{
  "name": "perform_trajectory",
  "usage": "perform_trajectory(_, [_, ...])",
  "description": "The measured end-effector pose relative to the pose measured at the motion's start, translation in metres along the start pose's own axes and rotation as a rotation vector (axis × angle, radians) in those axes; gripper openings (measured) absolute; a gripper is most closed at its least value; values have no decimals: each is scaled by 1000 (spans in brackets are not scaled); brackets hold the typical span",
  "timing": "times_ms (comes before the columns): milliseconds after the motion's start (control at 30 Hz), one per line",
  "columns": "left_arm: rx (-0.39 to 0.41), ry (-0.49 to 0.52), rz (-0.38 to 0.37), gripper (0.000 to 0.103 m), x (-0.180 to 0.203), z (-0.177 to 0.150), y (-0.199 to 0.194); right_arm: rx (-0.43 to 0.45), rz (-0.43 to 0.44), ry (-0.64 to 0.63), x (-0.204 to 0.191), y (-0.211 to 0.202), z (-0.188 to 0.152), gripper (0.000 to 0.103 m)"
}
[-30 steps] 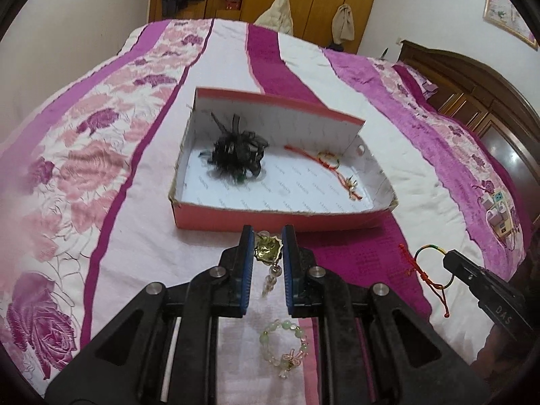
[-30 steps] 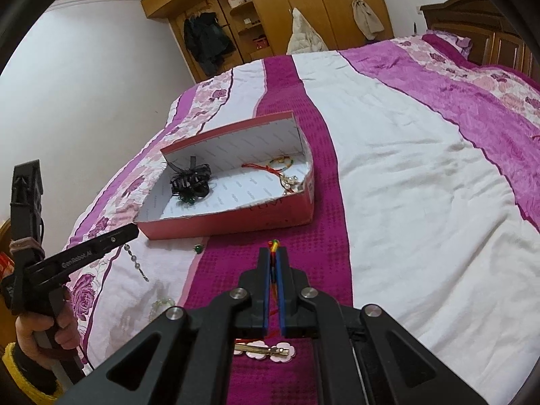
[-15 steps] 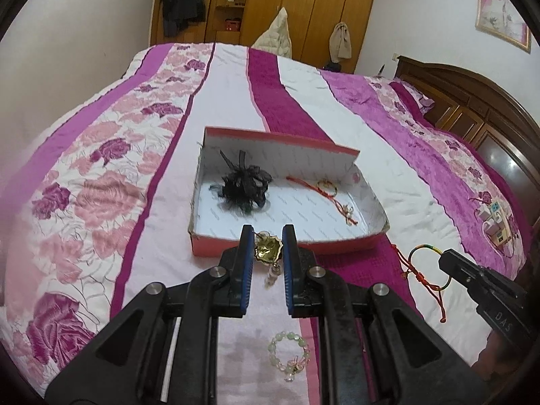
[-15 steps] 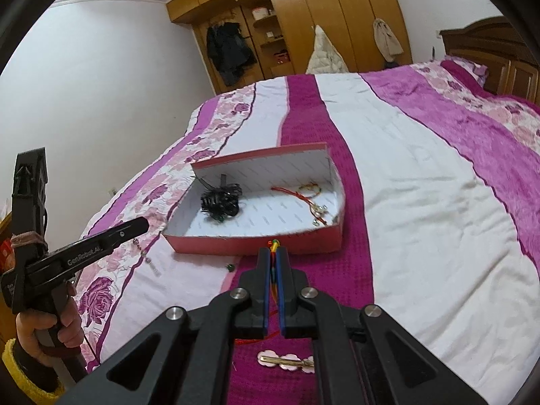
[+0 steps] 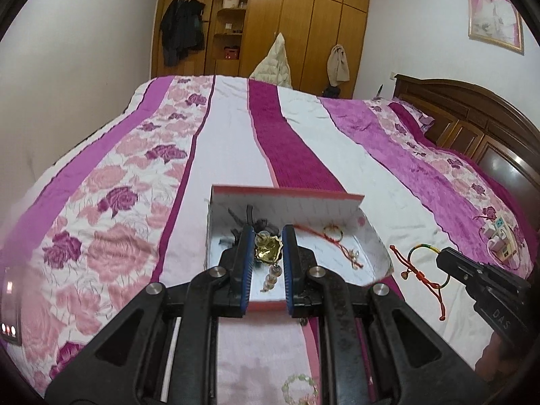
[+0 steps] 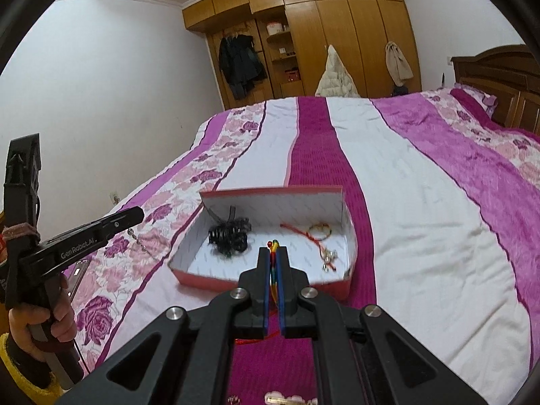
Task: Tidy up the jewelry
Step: 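Carry the gold chain and rainbow bracelet toward the shoebox, then lower the gold chain and rainbow bracelet into the shoebox and open both tools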
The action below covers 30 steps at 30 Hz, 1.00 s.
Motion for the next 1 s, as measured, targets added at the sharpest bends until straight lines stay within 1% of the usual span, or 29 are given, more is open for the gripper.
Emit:
perform_trajectory(267, [4,7,2,8,2,11,22,-5,1,10,7,31,17,5])
perform_trajectory(467, [6,16,26,8,-3,7,53,-14,-15,9,16,61,24,5])
perform_trajectory(633, [-29,15,56,8,-13,-6,80,-43,-14,23,26,86,17,5])
perform_trajectory(833, [-76,4,89,8,-24,-21,110,-91,-6,43,37,123,1,5])
perform_trajectory(1000, [-112,-3,115,8,-32,-30,131,-133,-16,60,48,150,-10,5])
Point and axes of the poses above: each gripper's, at about its wrist camera, not at the fingertips, and y roughly the way its jaws point, x to its right, z to its top, the point moved 9 cm from there along y, roughly the way its jaws point, and after that the axes turned 14 degrees about -y, right-handed, at the moved point
